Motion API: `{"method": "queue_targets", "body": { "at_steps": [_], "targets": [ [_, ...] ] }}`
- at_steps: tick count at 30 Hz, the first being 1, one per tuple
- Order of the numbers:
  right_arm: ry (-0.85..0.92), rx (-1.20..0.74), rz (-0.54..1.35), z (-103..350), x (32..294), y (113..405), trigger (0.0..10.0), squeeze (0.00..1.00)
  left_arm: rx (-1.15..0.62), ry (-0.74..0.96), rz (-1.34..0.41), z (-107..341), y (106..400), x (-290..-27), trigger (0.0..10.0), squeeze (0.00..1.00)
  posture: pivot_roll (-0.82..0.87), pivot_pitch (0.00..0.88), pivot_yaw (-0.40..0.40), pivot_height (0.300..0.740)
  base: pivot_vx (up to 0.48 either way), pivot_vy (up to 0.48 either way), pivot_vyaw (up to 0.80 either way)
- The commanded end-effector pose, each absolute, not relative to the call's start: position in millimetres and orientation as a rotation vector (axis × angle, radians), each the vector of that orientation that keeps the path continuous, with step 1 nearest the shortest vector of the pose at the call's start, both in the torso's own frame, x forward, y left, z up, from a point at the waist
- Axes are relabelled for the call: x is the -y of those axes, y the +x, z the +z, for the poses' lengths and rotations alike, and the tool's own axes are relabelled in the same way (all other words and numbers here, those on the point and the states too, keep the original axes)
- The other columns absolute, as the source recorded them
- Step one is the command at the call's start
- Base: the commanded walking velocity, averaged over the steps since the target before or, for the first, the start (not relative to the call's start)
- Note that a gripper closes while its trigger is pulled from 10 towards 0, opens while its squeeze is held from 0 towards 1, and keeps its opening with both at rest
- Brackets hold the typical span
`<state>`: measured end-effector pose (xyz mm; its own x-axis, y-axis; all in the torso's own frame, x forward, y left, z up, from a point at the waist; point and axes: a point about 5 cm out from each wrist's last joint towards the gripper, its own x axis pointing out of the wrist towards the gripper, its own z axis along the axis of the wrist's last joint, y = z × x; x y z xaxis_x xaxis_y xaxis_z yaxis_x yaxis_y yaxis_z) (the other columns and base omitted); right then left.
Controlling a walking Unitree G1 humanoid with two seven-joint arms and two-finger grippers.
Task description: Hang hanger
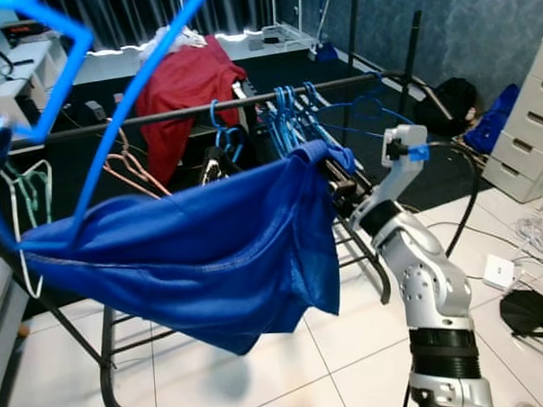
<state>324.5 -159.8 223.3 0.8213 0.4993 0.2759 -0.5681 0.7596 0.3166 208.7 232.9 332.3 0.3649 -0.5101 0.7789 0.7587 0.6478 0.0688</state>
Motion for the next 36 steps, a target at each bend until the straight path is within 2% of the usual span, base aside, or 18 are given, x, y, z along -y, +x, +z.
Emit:
{"method": "queue_targets", "body": {
  "at_steps": [1,2,3,5,8,11,15,19,22,23,24,26,29,30,31,32,34,36],
  "targets": [
    [0.41,0.176,0.632,223.9,146.2,322.5,0.0,0.0,0.885,-0.589,-0.636,320.7,234.3,-226.6,10.0,0.0,-0.01,0.0,-0.002,0.74,0.0,0.0,0.0],
    [0.41,0.176,0.632,223.9,146.2,322.5,0.0,0.0,0.885,-0.589,-0.636,320.7,234.3,-226.6,10.0,0.0,-0.01,0.0,-0.002,0.74,0.0,0.0,0.0],
    [0.418,0.175,0.648,223.7,141.3,321.9,0.0,0.0,0.837,-0.75,-0.51,307.0,253.5,-215.3,10.0,0.0,-0.01,0.0,-0.003,0.74,0.0,0.0,0.0],
    [0.418,0.175,0.648,223.7,141.3,321.9,0.0,0.0,0.837,-0.75,-0.51,307.0,253.5,-215.3,10.0,0.0,-0.01,0.0,-0.003,0.74,0.0,0.0,0.0],
    [0.423,0.174,0.66,223.6,137.2,321.7,0.0,0.0,0.761,-0.84,-0.4,292.1,269.4,-204.2,10.0,0.0,-0.01,0.0,-0.005,0.74,0.0,0.0,0.0],
    [0.426,0.165,0.702,222.0,126.3,319.9,0.0,0.0,0.544,-1.063,-0.085,251.8,308.8,-189.0,10.0,0.0,-0.01,0.0,-0.006,0.74,0.0,0.0,0.0],
    [0.423,0.157,0.716,219.9,121.6,318.3,0.0,0.0,0.505,-1.123,-0.051,250.1,319.9,-183.4,10.0,0.0,-0.01,0.0,-0.006,0.74,0.0,0.0,0.0],
    [0.434,0.153,0.726,217.9,115.0,316.8,0.0,0.0,0.5,-1.096,-0.118,260.5,327.1,-161.1,10.0,0.0,-0.02,0.0,-0.001,0.74,0.0,0.0,0.0],
    [0.424,0.147,0.735,216.8,113.1,315.6,0.0,0.0,0.534,-1.04,-0.112,267.3,327.9,-161.8,10.0,0.0,-0.02,0.0,-0.001,0.74,0.0,0.0,0.0],
    [0.391,0.121,0.755,212.6,112.6,312.9,0.0,0.0,0.574,-1.064,-0.065,273.4,330.4,-176.0,10.0,0.0,-0.02,0.0,-0.001,0.74,0.0,0.0,0.0],
    [0.391,0.121,0.755,212.6,112.6,312.9,0.0,0.0,0.574,-1.064,-0.065,273.4,330.4,-176.0,10.0,0.0,-0.02,0.0,-0.001,0.74,0.0,0.0,0.0],
    [0.254,0.042,0.777,194.4,114.6,308.1,0.0,0.0,0.648,-1.243,0.001,286.8,331.8,-208.2,10.0,0.0,-0.03,0.0,-0.007,0.74,0.0,0.0,0.0],
    [0.195,0.003,0.765,183.8,117.2,307.4,0.0,0.0,0.682,-1.348,-0.022,294.4,330.8,-217.9,10.0,0.0,-0.03,0.0,-0.007,0.74,0.0,0.0,0.0],
    [0.236,0.019,0.699,185.1,120.8,314.3,0.0,0.0,0.677,-1.457,-0.191,303.2,325.5,-197.1,10.0,0.0,-0.01,0.0,-0.011,0.74,0.0,0.0,0.0],
    [0.236,0.019,0.699,185.1,120.8,314.3,0.0,0.0,0.677,-1.457,-0.191,303.2,325.5,-197.1,10.0,0.0,-0.01,0.0,-0.011,0.74,0.0,0.0,0.0],
    [0.27,0.032,0.655,186.7,123.0,319.0,0.0,0.0,0.672,-1.528,-0.314,309.6,320.0,-181.8,10.0,0.0,-0.01,0.0,-0.011,0.74,0.0,0.0,0.0],
    [0.361,0.078,0.593,194.4,123.9,327.0,0.0,0.0,0.66,-1.646,-0.642,318.8,294.6,-134.7,10.0,0.0,-0.02,0.0,-0.01,0.74,0.0,0.0,0.0],
    [0.361,0.078,0.593,194.4,123.9,327.0,0.0,0.0,0.66,-1.646,-0.642,318.8,294.6,-134.7,10.0,0.0,-0.02,0.0,-0.01,0.74,0.0,0.0,0.0]
  ]
}}
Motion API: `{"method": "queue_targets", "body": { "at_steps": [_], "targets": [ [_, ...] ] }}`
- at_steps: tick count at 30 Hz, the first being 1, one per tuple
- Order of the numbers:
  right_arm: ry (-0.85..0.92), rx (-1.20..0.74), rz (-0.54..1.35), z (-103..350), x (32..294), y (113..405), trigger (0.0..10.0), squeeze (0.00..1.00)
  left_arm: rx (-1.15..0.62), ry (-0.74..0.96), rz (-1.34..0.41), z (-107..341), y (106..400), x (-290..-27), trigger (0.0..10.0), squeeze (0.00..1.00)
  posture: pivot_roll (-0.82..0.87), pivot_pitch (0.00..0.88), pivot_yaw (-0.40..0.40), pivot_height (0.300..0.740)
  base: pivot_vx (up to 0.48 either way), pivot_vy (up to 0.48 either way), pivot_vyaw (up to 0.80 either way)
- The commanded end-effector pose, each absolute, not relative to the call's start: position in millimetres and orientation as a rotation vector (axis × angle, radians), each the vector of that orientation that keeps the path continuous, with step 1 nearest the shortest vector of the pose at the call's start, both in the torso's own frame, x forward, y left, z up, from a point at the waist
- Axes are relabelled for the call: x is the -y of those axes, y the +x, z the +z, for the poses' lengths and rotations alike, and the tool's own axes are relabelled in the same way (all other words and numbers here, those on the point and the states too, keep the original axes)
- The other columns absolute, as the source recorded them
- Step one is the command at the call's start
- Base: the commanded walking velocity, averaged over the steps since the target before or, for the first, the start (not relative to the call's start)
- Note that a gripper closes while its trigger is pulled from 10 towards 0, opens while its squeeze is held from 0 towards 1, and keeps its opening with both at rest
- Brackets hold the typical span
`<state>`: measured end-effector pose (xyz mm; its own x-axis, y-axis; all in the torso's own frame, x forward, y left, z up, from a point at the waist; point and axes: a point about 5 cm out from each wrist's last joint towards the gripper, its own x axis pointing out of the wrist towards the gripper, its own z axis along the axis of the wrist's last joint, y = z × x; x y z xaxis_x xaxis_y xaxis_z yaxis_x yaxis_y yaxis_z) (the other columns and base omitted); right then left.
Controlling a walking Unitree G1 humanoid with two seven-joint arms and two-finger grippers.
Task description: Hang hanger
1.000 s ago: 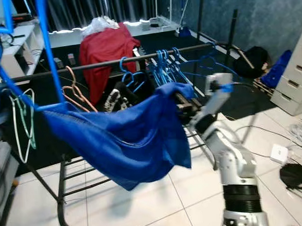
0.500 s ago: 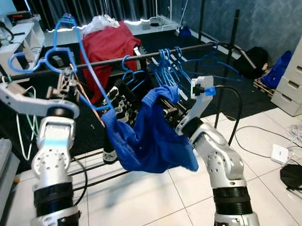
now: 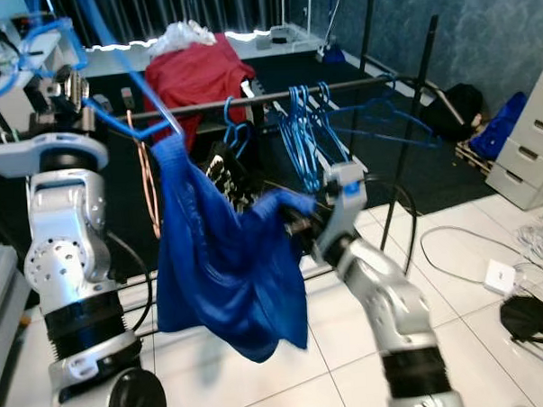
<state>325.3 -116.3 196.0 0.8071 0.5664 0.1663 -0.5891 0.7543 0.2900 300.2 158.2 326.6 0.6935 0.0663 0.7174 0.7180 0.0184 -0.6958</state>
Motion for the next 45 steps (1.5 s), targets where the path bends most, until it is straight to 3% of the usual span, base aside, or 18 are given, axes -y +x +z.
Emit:
{"method": "queue_targets", "body": {
  "at_steps": [1,5,12,14,15,20,21,24,35,45],
  "targets": [
    [0.361,0.078,0.593,194.4,123.9,327.0,0.0,0.0,0.66,-1.646,-0.642,318.8,294.6,-134.7,10.0,0.0,-0.02,0.0,-0.01,0.74,0.0,0.0,0.0],
    [0.433,0.138,0.546,205.5,126.7,333.1,0.0,0.0,0.518,-1.701,-0.834,304.5,279.7,-80.7,10.0,0.0,-0.02,0.0,-0.014,0.74,0.0,0.0,0.0],
    [0.501,0.186,0.493,215.5,136.1,339.0,0.0,0.0,0.439,-1.576,-0.838,294.5,282.4,-53.8,10.0,0.0,-0.02,0.0,-0.002,0.74,0.0,0.0,0.0],
    [0.527,0.201,0.49,219.1,136.4,340.9,0.0,0.0,0.417,-1.479,-0.789,290.8,287.2,-47.2,10.0,0.0,-0.02,0.0,0.002,0.74,0.0,0.0,0.0],
    [0.555,0.212,0.505,223.4,131.9,342.0,0.0,0.0,0.399,-1.35,-0.723,287.6,292.9,-40.4,10.0,0.0,-0.02,0.0,0.003,0.74,0.0,0.0,0.0],
    [0.577,0.219,0.534,227.3,123.1,342.2,0.0,0.0,0.375,-1.229,-0.644,285.0,298.3,-36.0,10.0,0.0,-0.02,0.0,0.003,0.74,0.0,0.0,0.0],
    [0.594,0.209,0.681,234.8,94.6,335.3,0.0,0.0,0.35,-1.008,-0.46,281.8,311.4,-32.6,10.0,0.0,-0.03,0.0,0.002,0.74,0.0,0.0,0.0],
    [0.584,0.188,0.777,236.1,79.8,328.9,0.0,0.0,0.355,-0.948,-0.367,280.6,317.4,-34.0,10.0,0.0,-0.03,0.0,0.001,0.74,0.0,0.0,0.0],
    [0.541,0.124,0.869,227.9,67.9,320.6,0.0,0.0,0.391,-1.044,-0.218,297.8,329.6,-44.9,10.0,0.0,-0.03,0.0,0.004,0.74,0.0,0.0,0.0],
    [0.453,0.05,0.969,213.8,54.8,307.5,0.0,0.0,0.46,-1.276,-0.168,332.3,337.2,-66.6,10.0,0.0,-0.02,0.0,0.009,0.74,0.0,0.0,0.0]
  ]
}}
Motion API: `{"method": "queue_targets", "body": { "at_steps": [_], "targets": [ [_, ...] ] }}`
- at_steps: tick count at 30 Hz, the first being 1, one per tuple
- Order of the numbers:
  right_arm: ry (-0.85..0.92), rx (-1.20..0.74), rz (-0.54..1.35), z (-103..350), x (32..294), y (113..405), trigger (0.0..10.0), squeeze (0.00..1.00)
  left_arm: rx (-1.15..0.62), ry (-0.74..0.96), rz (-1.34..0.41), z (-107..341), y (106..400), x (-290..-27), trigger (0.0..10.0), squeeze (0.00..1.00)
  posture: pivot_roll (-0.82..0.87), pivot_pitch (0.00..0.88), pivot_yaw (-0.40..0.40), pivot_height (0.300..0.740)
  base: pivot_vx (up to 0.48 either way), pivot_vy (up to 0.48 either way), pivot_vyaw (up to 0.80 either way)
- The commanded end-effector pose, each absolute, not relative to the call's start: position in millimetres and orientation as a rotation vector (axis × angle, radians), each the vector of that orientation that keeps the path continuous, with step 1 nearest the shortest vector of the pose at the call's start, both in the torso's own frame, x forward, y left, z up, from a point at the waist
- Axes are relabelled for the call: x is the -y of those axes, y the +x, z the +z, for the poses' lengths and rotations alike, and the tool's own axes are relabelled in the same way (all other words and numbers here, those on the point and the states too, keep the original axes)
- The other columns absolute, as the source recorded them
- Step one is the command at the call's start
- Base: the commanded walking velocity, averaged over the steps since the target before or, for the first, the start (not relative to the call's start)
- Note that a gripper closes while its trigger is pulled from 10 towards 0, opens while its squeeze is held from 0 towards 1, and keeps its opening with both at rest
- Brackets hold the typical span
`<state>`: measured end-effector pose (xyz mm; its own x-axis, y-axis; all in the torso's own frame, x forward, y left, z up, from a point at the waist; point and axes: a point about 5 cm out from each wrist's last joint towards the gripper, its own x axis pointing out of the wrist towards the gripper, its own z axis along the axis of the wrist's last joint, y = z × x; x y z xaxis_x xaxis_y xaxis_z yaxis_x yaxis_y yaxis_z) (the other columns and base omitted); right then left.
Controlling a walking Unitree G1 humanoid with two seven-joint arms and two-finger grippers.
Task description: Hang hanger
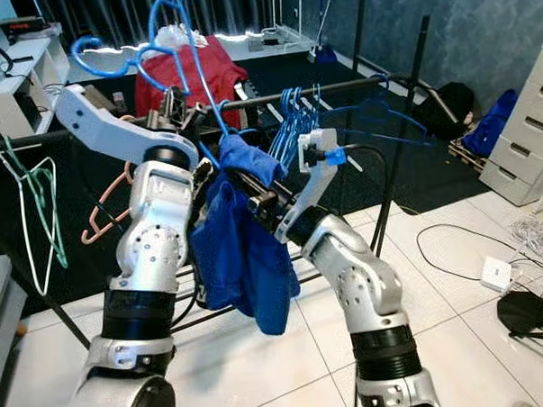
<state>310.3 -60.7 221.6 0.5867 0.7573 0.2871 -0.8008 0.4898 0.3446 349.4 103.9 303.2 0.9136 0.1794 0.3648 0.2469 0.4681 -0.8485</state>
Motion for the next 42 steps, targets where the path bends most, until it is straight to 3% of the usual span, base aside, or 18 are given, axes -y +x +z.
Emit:
{"method": "queue_targets", "body": {
  "at_steps": [1,13,18,22,25,30,31,32,33,34,35,42],
  "targets": [
    [0.453,0.05,0.969,213.8,54.8,307.5,0.0,0.0,0.46,-1.276,-0.168,332.3,337.2,-66.6,10.0,0.0,-0.02,0.0,0.009,0.74,0.0,0.0,0.0],
    [0.454,0.021,1.045,210.3,46.7,299.0,0.0,0.0,0.504,-1.346,-0.082,352.9,347.6,-78.3,10.0,0.0,-0.02,0.0,0.013,0.74,0.0,0.0,0.0],
    [0.419,-0.028,1.226,204.6,35.8,275.5,0.0,0.0,0.523,-1.351,-0.06,361.1,355.1,-83.6,10.0,0.0,-0.03,0.0,0.016,0.74,0.0,0.0,0.0],
    [0.422,-0.021,1.235,205.3,35.3,273.6,0.0,0.0,0.529,-1.353,-0.065,363.0,355.4,-84.3,10.0,0.0,-0.03,0.0,0.016,0.74,0.0,0.0,0.0],
    [0.537,0.105,1.056,221.7,55.2,294.8,0.0,0.0,0.55,-1.393,-0.214,361.4,347.7,-79.9,10.0,0.0,-0.03,0.0,0.016,0.74,0.0,0.0,0.0],
    [0.607,0.159,0.985,229.7,67.6,302.5,0.0,0.0,0.562,-1.415,-0.269,359.1,343.8,-80.0,10.0,0.0,-0.03,0.0,0.016,0.74,0.0,0.0,0.0],
    [0.699,0.239,0.892,241.4,87.8,311.6,0.0,0.0,0.591,-1.416,-0.335,353.7,338.1,-82.6,10.0,0.0,-0.03,0.0,0.014,0.74,0.0,0.0,0.0],
    [0.699,0.239,0.892,241.4,87.8,311.6,0.0,0.0,0.591,-1.416,-0.335,353.7,338.1,-82.6,10.0,0.0,-0.03,0.0,0.014,0.74,0.0,0.0,0.0],
    [0.792,0.322,0.814,254.0,109.7,318.1,0.0,0.0,0.627,-1.394,-0.361,345.3,332.7,-88.1,10.0,0.0,-0.03,0.0,0.014,0.74,0.0,0.0,0.0],
    [0.792,0.322,0.814,254.0,109.7,318.1,0.0,0.0,0.627,-1.394,-0.361,345.3,332.7,-88.1,10.0,0.0,-0.03,0.0,0.014,0.74,0.0,0.0,0.0],
    [0.857,0.387,0.769,264.1,126.1,320.9,0.0,0.0,0.669,-1.349,-0.356,336.7,328.1,-93.4,10.0,0.0,-0.02,0.0,0.015,0.74,0.0,0.0,0.0],
    [0.925,0.462,0.764,276.8,139.3,319.5,0.0,0.0,0.73,-1.25,-0.321,324.0,323.9,-99.5,10.0,0.0,-0.02,0.0,0.015,0.74,0.0,0.0,0.0]
  ]
}}
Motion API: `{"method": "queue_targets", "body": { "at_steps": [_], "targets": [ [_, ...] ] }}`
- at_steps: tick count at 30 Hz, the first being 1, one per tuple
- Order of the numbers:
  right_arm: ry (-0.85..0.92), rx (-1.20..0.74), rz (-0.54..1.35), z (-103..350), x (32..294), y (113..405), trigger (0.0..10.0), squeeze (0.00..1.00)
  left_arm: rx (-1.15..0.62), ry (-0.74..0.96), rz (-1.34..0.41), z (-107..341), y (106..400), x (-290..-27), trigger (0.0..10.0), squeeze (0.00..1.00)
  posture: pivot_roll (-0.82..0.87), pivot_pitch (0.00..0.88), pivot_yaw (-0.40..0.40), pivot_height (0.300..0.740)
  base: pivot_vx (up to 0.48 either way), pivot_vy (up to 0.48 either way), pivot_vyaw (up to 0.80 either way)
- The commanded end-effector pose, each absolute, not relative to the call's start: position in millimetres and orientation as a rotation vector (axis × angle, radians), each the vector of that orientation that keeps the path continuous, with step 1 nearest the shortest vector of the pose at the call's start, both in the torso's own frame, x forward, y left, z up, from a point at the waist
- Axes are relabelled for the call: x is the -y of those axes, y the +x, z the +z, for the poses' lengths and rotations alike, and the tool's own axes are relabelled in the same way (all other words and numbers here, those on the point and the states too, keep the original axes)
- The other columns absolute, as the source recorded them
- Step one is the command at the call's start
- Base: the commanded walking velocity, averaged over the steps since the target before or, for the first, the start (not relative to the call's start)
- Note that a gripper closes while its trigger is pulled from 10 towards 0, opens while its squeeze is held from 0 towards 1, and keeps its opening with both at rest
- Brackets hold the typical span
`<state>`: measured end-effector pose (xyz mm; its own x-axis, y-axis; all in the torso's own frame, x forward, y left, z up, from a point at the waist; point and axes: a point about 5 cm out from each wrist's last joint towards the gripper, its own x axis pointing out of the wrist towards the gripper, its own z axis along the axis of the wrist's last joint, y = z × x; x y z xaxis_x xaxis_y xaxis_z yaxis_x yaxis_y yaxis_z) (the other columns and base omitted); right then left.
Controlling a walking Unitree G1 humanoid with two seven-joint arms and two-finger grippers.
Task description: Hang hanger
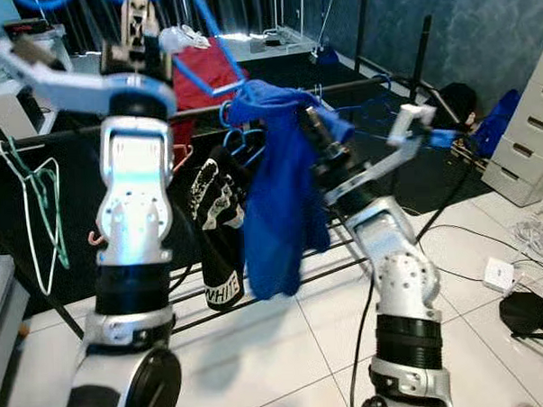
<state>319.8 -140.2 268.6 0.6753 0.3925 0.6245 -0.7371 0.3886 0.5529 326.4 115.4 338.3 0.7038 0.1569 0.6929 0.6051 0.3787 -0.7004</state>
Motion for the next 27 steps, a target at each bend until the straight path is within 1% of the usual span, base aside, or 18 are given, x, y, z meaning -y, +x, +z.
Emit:
{"method": "queue_targets", "body": {
  "at_steps": [1,4,8,9,10,11,14,16,19,20,22,23,24,25,26,27],
  "targets": [
    [0.947,0.482,0.77,280.5,141.6,318.4,0.0,0.0,0.745,-1.22,-0.316,320.0,322.8,-100.5,10.0,0.0,-0.02,0.0,0.015,0.74,0.0,0.0,0.0],
    [0.981,0.505,0.757,283.6,146.5,318.7,0.0,0.0,0.773,-1.183,-0.342,316.3,318.5,-99.6,10.0,0.0,-0.02,0.0,0.015,0.74,0.0,0.0,0.0],
    [0.989,0.506,0.741,283.2,148.8,320.2,0.0,0.0,0.783,-1.178,-0.374,316.4,314.8,-96.9,10.0,0.0,-0.02,0.0,0.014,0.74,0.0,0.0,0.0],
    [0.997,0.499,0.713,281.9,150.8,323.1,0.0,0.0,0.794,-1.186,-0.429,317.5,309.7,-93.0,10.0,0.0,-0.02,0.0,0.012,0.74,0.0,0.0,0.0],
    [0.997,0.499,0.713,281.9,150.8,323.1,0.0,0.0,0.794,-1.186,-0.429,317.5,309.7,-93.0,10.0,0.0,-0.02,0.0,0.012,0.74,0.0,0.0,0.0],
    [0.995,0.483,0.686,279.4,151.3,326.3,0.0,0.0,0.81,-1.215,-0.484,321.0,303.4,-88.5,10.0,0.0,-0.02,0.0,0.01,0.74,0.0,0.0,0.0],
    [1.001,0.469,0.668,277.9,151.6,328.8,0.0,0.0,0.824,-1.254,-0.53,324.2,297.8,-85.9,10.0,0.0,-0.02,0.0,0.01,0.74,0.0,0.0,0.0],
    [0.996,0.439,0.65,275.0,149.1,332.4,0.0,0.0,0.851,-1.377,-0.611,334.7,288.5,-80.9,10.0,0.0,-0.02,0.0,0.008,0.74,0.0,0.0,0.0],
    [0.996,0.439,0.65,275.0,149.1,332.4,0.0,0.0,0.851,-1.377,-0.611,334.7,288.5,-80.9,10.0,0.0,-0.02,0.0,0.008,0.74,0.0,0.0,0.0],
    [0.984,0.419,0.647,273.3,146.8,333.6,0.0,0.0,0.861,-1.431,-0.64,339.2,285.6,-78.6,10.0,0.0,-0.02,0.0,0.008,0.74,0.0,0.0,0.0],
    [0.984,0.419,0.647,273.3,146.8,333.6,0.0,0.0,0.861,-1.431,-0.64,339.2,285.6,-78.6,10.0,0.0,-0.02,0.0,0.008,0.74,0.0,0.0,0.0],
    [0.924,0.362,0.691,268.4,135.0,332.4,0.0,0.0,0.863,-1.476,-0.69,343.7,282.7,-72.0,10.0,0.0,-0.02,0.0,0.01,0.74,0.0,0.0,0.0],
    [0.924,0.362,0.691,268.4,135.0,332.4,0.0,0.0,0.863,-1.476,-0.69,343.7,282.7,-72.0,10.0,0.0,-0.02,0.0,0.01,0.74,0.0,0.0,0.0],
    [0.832,0.285,0.767,262.1,118.8,328.1,0.0,0.0,0.855,-1.498,-0.732,345.4,281.3,-65.1,10.0,0.0,-0.02,0.0,0.012,0.74,0.0,0.0,0.0],
    [0.832,0.285,0.767,262.1,118.8,328.1,0.0,0.0,0.855,-1.498,-0.732,345.4,281.3,-65.1,10.0,0.0,-0.02,0.0,0.012,0.74,0.0,0.0,0.0],
    [0.733,0.205,0.887,254.4,100.4,317.9,0.0,0.0,0.842,-1.51,-0.766,345.1,280.6,-58.8,10.0,0.0,-0.03,0.0,0.015,0.74,0.0,0.0,0.0]
  ]
}}
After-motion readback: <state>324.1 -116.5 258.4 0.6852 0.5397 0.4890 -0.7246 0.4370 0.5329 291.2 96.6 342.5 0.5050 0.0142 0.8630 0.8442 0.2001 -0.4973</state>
